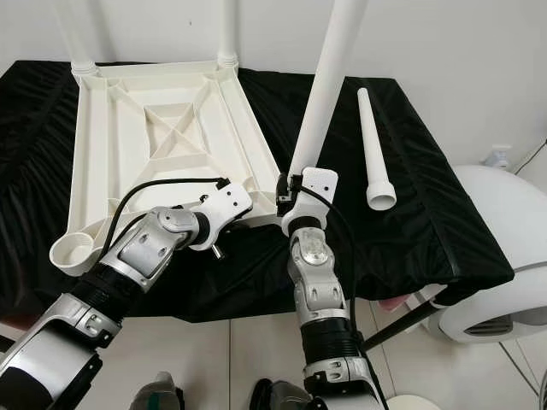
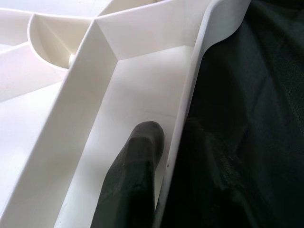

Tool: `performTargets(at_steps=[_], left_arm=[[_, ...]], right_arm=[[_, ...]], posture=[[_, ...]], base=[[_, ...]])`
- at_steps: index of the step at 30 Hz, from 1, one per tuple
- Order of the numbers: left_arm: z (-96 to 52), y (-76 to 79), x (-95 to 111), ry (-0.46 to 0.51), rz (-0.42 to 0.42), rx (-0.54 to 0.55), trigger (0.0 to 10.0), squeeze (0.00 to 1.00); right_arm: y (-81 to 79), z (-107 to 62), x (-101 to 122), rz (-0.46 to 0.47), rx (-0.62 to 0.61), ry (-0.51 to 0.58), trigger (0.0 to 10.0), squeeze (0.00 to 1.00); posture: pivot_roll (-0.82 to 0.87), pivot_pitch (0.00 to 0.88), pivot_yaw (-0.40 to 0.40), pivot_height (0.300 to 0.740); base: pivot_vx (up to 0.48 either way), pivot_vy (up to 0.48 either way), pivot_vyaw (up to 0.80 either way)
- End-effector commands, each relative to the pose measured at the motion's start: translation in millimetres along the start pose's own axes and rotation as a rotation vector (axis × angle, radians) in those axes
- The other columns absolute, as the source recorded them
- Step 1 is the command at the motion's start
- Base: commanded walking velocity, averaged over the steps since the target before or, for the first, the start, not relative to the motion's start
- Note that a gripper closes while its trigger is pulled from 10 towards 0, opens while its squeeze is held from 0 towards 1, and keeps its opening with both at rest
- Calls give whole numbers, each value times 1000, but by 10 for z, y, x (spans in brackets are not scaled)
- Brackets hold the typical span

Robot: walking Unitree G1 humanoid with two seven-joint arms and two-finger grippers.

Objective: Building children table

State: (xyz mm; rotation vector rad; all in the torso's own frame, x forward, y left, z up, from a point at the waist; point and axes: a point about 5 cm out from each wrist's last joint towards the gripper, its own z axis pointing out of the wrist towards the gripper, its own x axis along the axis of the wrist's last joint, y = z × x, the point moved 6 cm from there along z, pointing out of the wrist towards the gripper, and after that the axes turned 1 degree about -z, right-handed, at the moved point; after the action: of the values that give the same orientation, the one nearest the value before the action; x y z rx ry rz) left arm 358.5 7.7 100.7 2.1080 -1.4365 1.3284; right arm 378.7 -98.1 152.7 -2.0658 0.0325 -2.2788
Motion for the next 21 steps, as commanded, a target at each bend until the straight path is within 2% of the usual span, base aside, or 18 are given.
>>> performTargets(at_steps=[1,6,7,10,11,21], left_arm=[[22,56,189,47,53,-19,10000,0],[18,51,178,45,51,-17,10000,0],[13,49,175,45,49,-16,10000,0],[12,47,175,45,48,-16,10000,0],[12,45,176,46,48,-15,10000,0],[13,36,187,48,50,-14,10000,0]], right_arm=[[-276,-39,-7,29,79,-11,10000,0],[-224,-22,-10,29,61,-16,10000,0],[-173,-15,-28,38,50,-26,10000,914],[-156,-13,-35,43,49,-28,10000,914],[-134,-13,-36,38,49,-28,10000,1000],[49,-8,-19,43,64,-19,10000,1000]], posture=[[46,9,-79,740],[47,12,-78,740],[47,12,-77,740],[47,12,-77,740],[46,14,-77,740],[38,14,-71,740]], base=[[0,0,0],[0,0,0],[0,0,0],[0,0,0],[0,0,0],[0,0,0]])
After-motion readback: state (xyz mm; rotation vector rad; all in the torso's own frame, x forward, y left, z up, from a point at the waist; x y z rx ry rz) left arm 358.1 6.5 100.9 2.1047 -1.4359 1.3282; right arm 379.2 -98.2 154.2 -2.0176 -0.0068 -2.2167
